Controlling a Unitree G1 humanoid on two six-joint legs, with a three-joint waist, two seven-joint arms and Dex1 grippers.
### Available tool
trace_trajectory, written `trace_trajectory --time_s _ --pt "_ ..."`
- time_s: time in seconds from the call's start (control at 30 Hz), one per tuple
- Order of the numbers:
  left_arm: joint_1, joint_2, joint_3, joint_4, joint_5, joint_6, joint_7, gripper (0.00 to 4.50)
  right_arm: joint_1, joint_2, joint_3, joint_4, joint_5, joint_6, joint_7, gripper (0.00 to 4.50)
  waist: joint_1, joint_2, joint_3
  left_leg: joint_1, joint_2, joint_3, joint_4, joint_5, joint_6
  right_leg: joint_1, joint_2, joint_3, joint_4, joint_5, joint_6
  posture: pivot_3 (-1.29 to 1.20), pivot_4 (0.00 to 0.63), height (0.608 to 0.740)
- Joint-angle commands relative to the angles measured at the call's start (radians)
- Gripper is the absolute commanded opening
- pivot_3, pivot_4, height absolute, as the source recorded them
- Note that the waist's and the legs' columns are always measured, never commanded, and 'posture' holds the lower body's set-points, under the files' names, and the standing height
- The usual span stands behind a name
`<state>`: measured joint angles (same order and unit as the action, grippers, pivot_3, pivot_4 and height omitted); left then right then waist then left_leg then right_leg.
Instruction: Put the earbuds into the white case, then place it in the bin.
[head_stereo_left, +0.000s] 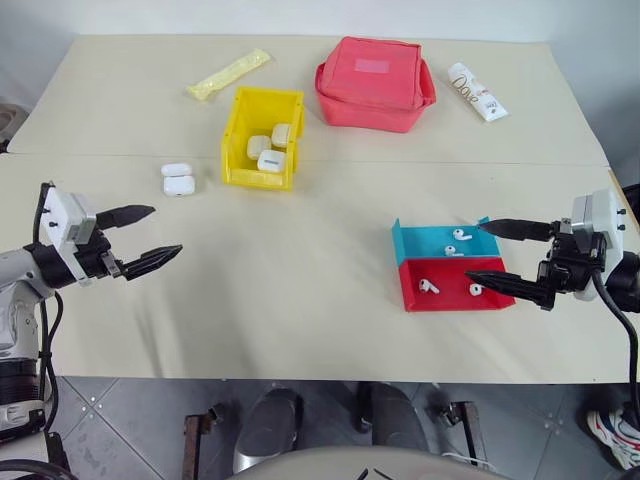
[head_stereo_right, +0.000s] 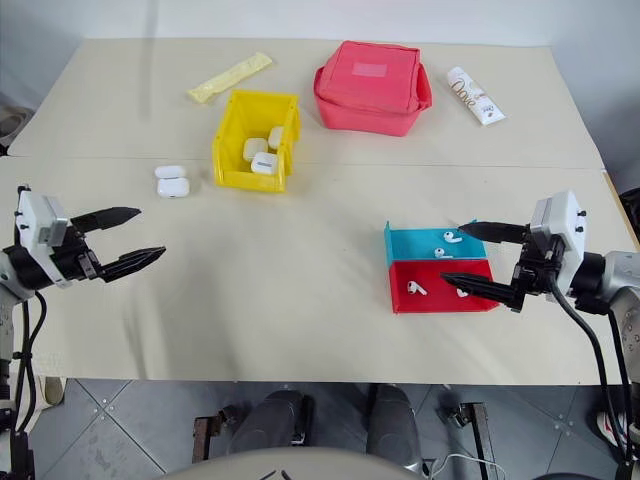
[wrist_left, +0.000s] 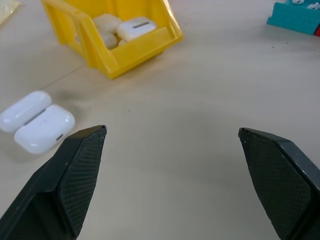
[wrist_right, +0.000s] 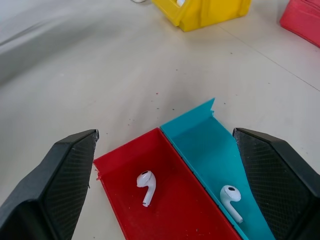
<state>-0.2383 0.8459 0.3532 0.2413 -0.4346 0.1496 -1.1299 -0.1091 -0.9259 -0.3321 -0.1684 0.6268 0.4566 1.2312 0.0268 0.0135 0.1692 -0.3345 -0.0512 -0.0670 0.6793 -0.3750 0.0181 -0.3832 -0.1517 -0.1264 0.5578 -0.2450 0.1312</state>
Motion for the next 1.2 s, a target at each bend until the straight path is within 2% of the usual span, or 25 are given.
trace_trajectory --time_s 0.03,0.3,0.5,0.77,1.03,1.1,1.2 --pt "-0.029 -0.001 0.019 -0.022 -0.012 -0.013 0.025 4.49 -0.015 0.009 -0.023 -0.017 0.023 -0.017 -0.003 4.50 0.000 0.000 0.000 0.000 0.000 0.000 0.000 0.000 0.000 0.000 0.000 0.000 0.000 0.000 0.000 0.00 0.150 0.740" --pt "0.006 0.032 0.040 -0.059 -0.001 0.051 0.087 4.49 -0.040 0.014 -0.005 0.007 0.012 -0.022 0.007 4.50 -0.001 0.000 0.000 0.000 0.001 0.001 0.000 0.000 0.000 0.000 0.001 0.000 0.000 0.000 0.000 0.00 0.150 0.740" --pt "0.245 0.102 0.209 -0.155 -0.027 0.140 0.071 4.49 -0.112 0.015 0.035 0.083 -0.011 -0.054 0.039 4.50 -0.012 0.000 0.000 0.000 0.006 0.004 -0.001 -0.001 0.000 -0.003 0.002 0.004 -0.001 0.000 -0.003 0.00 0.150 0.740" --pt "0.401 0.080 0.344 -0.204 -0.030 0.143 0.086 4.49 -0.162 0.009 0.071 0.140 -0.018 -0.066 0.094 4.50 0.004 0.000 0.000 -0.001 0.009 0.007 -0.001 -0.003 -0.005 -0.007 0.002 0.005 -0.002 -0.001 -0.008 0.00 0.150 0.740" --pt "0.415 0.067 0.352 -0.274 0.002 0.155 0.173 4.49 -0.260 0.025 0.123 0.195 -0.038 -0.084 0.119 4.50 -0.003 -0.001 0.000 0.000 0.011 0.010 -0.004 -0.003 -0.004 -0.009 0.004 0.009 0.000 -0.001 -0.008 0.00 0.150 0.740" --pt "0.379 0.092 0.311 -0.315 0.026 0.224 0.239 4.49 -0.277 0.031 0.132 0.188 -0.038 -0.082 0.117 4.50 -0.003 -0.001 0.000 0.000 0.012 0.010 -0.004 -0.002 -0.003 -0.009 0.004 0.009 0.001 -0.001 -0.009 0.00 0.150 0.740" --pt "0.244 0.103 0.218 -0.366 0.046 0.375 0.383 4.49 -0.309 0.052 0.145 0.156 -0.044 -0.093 0.099 4.50 0.003 -0.001 0.000 0.000 0.010 0.010 -0.004 -0.002 -0.003 -0.009 0.004 0.009 0.001 0.000 -0.009 0.00 0.150 0.740"
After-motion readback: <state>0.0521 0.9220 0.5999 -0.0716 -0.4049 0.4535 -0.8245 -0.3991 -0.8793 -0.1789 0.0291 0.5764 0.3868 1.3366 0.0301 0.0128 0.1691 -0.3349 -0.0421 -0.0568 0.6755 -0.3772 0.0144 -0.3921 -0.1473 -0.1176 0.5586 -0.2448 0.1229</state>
